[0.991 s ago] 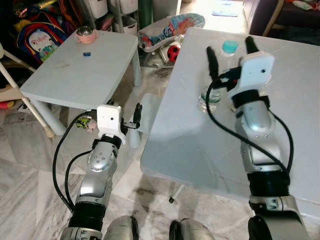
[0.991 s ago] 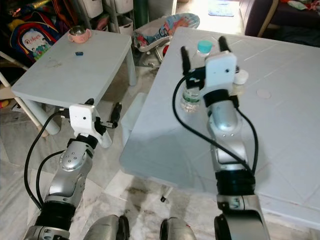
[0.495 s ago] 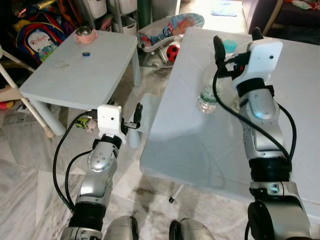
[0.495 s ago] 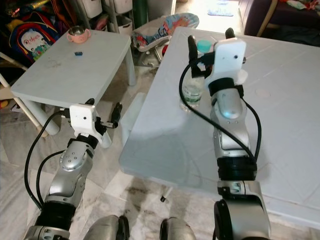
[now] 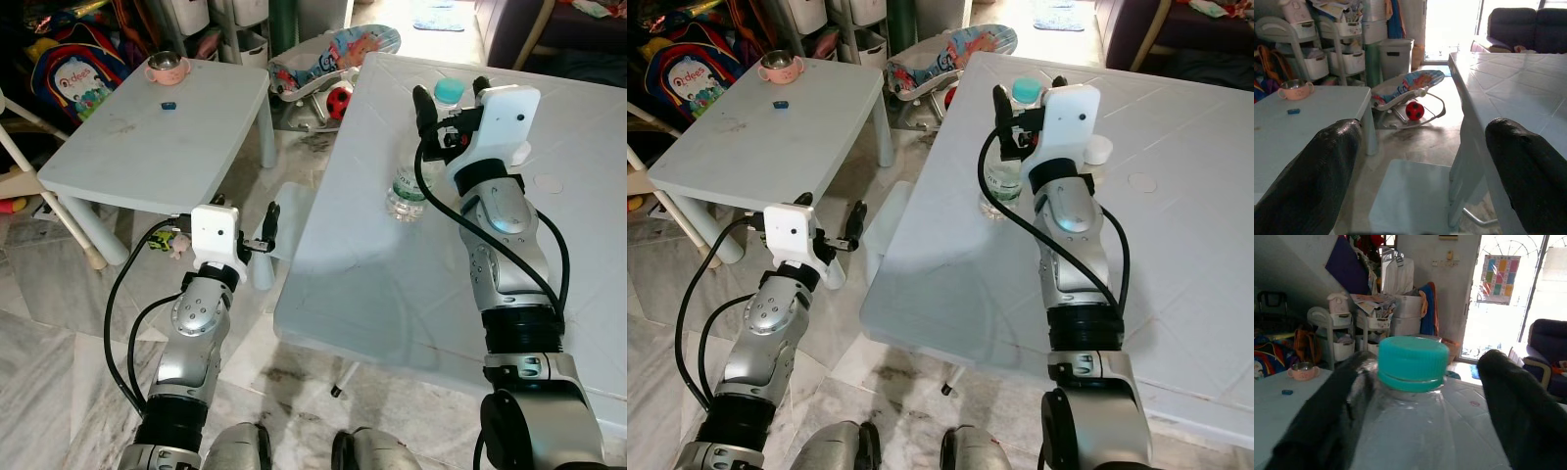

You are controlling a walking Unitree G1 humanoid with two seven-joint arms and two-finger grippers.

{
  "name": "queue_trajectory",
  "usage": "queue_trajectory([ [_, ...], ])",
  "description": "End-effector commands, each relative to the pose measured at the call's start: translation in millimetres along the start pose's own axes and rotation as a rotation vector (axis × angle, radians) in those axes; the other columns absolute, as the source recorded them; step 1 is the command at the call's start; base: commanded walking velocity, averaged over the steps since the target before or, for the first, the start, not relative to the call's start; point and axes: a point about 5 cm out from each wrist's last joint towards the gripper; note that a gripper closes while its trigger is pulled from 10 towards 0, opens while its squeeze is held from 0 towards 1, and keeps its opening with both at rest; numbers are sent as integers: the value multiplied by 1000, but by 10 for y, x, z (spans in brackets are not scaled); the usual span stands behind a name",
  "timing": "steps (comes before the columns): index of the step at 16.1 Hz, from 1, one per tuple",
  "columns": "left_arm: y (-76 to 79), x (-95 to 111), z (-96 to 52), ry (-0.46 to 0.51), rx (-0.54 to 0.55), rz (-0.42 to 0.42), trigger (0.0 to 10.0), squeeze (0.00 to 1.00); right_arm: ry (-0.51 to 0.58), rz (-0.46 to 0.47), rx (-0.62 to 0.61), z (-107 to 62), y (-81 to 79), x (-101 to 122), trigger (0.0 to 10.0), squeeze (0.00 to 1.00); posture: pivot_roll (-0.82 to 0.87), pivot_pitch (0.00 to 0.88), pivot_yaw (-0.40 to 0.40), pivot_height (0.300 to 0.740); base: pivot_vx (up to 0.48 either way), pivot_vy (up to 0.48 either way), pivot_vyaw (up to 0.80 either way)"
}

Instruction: Restocking fridge

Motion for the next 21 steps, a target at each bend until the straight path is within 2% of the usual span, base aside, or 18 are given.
queue_trajectory([
  [1,14,18,13,1,-14,4,10000,0,-8,-2,11,38,11,25,0,0,-13,102,12,740,0,0,0],
  [10,8,6,18,-9,-13,7,10000,0,-16,-37,15,49,13,101,0,0,-12,99,13,740,0,0,0],
  [11,-35,-7,27,-22,32,-4,10000,0,3,-31,16,44,-4,135,0,0,-14,96,13,740,0,0,0],
  [13,-115,-45,46,-57,128,38,10000,0,47,-28,30,16,-78,208,0,0,-14,96,13,740,0,0,0],
  [15,-109,-42,51,-57,127,18,10000,0,82,9,42,-45,-184,229,0,0,-10,95,13,740,0,0,0],
  [16,-98,-41,50,-56,118,11,10000,0,142,68,45,-98,-259,305,10000,0,-8,95,15,740,0,0,0],
  [21,-101,-28,74,-62,125,27,10000,0,154,49,73,-121,-383,355,10000,0,-5,109,26,740,-49,0,0],
])
Point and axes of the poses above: a point about 5 cm out from each wrist's last joint towards the gripper, its own z axis pointing out of the wrist towards the gripper, its own x axis along the axis of the wrist's last joint, y = z × x, and after that the axes turned 3 degrees about -z, right-handed
